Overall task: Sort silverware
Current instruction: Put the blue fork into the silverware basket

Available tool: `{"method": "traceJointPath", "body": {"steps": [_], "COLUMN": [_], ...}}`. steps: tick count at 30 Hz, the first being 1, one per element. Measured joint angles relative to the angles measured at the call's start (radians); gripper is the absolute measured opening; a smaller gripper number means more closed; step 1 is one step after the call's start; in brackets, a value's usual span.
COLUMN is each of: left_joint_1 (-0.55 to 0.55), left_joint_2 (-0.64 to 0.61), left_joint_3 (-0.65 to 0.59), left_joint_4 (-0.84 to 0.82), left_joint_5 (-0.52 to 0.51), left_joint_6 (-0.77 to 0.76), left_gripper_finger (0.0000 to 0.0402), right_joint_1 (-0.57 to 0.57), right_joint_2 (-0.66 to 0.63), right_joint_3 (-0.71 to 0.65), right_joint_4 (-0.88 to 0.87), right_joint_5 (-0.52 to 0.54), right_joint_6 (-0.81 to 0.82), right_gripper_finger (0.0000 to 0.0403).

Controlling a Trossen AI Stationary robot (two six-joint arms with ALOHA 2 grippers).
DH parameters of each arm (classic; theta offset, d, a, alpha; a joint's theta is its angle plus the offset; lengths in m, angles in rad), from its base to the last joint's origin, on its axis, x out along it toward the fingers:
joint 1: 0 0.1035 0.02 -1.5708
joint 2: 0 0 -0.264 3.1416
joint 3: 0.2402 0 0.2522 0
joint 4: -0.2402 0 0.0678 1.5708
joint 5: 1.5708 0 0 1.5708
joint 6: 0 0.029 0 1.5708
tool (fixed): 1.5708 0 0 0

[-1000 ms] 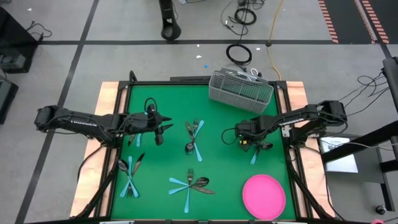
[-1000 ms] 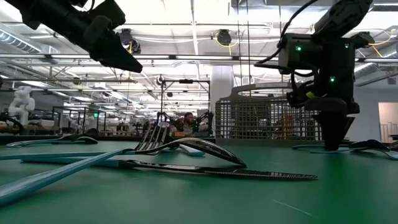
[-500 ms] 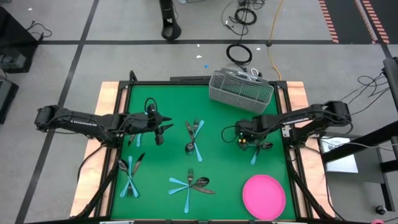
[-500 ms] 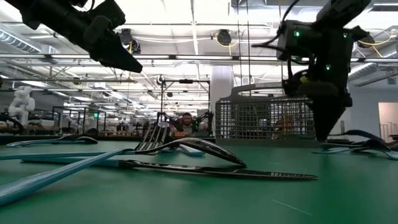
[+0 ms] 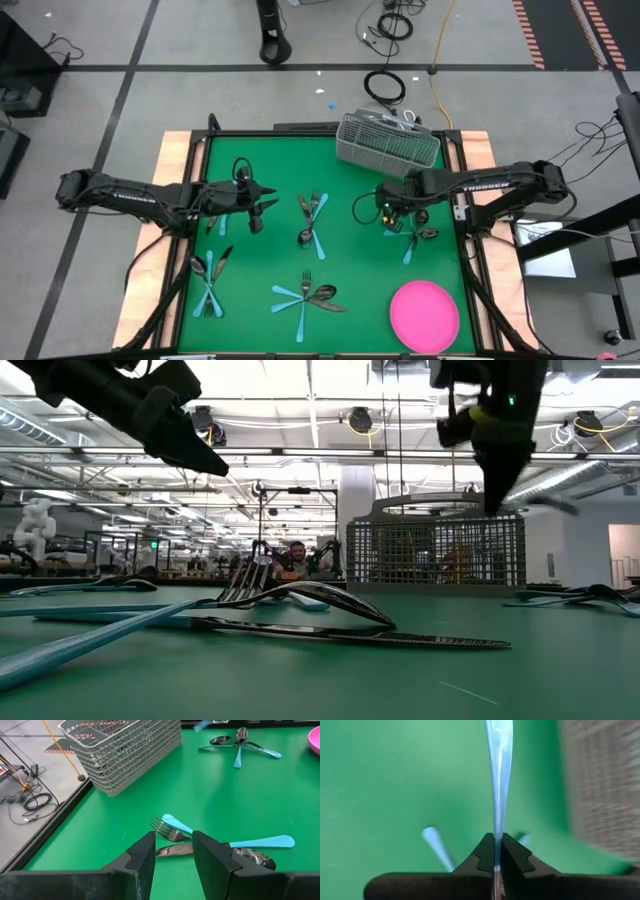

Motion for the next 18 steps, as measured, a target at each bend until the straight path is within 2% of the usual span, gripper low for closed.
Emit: {"method": "traceJointPath", "body": {"steps": [3,6,10,15,18], "left_joint_1": [0.0,0.0,0.0,0.0,0.0], "left_joint_2": [0.0,0.0,0.0,0.0,0.0], "left_joint_3": [0.0,0.0,0.0,0.0,0.0], "left_joint_4": [0.0,0.0,0.001,0.001,0.001], "left_joint_5": [-0.001,-0.002,-0.002,-0.002,-0.002], "left_joint_6": [0.009,0.016,0.016,0.016,0.016], "left_gripper_finger": [0.0132,0.0132,0.0132,0.0132,0.0132], "right_joint_1": [-0.007,-0.012,-0.026,-0.071,-0.11], "right_joint_2": [0.0,-0.001,-0.001,0.003,0.017], "right_joint_3": [0.101,0.188,0.247,0.251,0.251], "right_joint_4": [-0.101,-0.14,-0.111,0.008,0.095], "right_joint_5": [0.114,0.235,0.379,0.459,0.534], "right_joint_6": [-0.082,-0.27,-0.691,-1.286,-1.577], "right_gripper_finger": [0.0,0.0,0.0,0.0,0.0]}}
